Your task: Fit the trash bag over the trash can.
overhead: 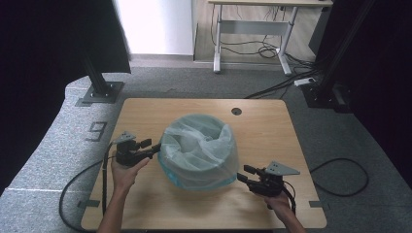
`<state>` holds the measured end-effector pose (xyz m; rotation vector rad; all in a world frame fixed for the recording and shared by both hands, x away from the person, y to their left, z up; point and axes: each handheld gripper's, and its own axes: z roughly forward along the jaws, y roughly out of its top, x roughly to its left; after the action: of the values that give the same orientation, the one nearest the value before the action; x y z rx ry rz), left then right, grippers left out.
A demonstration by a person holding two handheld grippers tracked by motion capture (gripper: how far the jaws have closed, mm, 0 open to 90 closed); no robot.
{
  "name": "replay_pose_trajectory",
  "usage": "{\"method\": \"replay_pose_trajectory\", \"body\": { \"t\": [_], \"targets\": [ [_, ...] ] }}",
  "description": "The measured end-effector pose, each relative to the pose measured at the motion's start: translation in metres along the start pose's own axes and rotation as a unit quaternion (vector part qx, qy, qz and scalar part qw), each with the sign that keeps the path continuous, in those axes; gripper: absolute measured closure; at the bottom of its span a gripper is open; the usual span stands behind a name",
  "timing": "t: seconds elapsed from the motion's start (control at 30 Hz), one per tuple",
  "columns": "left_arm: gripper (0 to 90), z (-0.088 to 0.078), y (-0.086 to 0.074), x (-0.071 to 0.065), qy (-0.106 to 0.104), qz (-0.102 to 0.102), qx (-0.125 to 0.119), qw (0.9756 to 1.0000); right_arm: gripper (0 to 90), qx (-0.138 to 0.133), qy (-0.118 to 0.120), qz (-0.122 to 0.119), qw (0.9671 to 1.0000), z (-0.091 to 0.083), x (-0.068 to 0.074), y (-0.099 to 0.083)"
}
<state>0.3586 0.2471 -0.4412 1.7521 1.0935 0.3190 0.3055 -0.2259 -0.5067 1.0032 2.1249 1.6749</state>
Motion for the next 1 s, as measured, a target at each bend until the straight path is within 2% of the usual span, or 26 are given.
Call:
{"method": "replay_pose_trajectory", "body": {
  "t": [0.1, 0.27, 0.4, 0.6, 0.77, 0.9, 1.0],
  "targets": [
    [37.7, -0.010, 0.003, -0.003, 0.001, 0.017, -0.008, 0.9998, 40.5, -0.006, -0.011, 0.006, 0.9999, -0.008, -0.002, 0.000],
    [36.3, -0.029, 0.012, -0.009, -0.023, 0.041, -0.024, 0.9986, 37.0, -0.007, -0.024, 0.012, 0.9996, -0.022, -0.011, -0.004],
    [32.6, -0.034, 0.025, -0.020, -0.039, 0.067, -0.019, 0.9968, 34.1, -0.001, -0.039, 0.027, 0.9989, -0.028, -0.023, -0.008],
    [29.3, -0.032, 0.045, -0.036, -0.051, 0.094, -0.009, 0.9942, 33.3, 0.003, -0.048, 0.039, 0.9981, -0.029, -0.030, -0.011],
    [28.3, -0.027, 0.056, -0.043, -0.079, 0.096, -0.016, 0.9922, 33.2, 0.002, -0.043, 0.041, 0.9982, -0.033, -0.028, -0.009],
    [26.7, -0.019, 0.067, -0.048, -0.103, 0.095, -0.008, 0.9901, 33.2, 0.004, -0.037, 0.039, 0.9986, -0.035, -0.026, -0.009],
    [26.5, -0.011, 0.076, -0.051, -0.111, 0.100, -0.001, 0.9887, 33.1, 0.008, -0.035, 0.038, 0.9986, -0.034, -0.026, -0.010]
  ]
}}
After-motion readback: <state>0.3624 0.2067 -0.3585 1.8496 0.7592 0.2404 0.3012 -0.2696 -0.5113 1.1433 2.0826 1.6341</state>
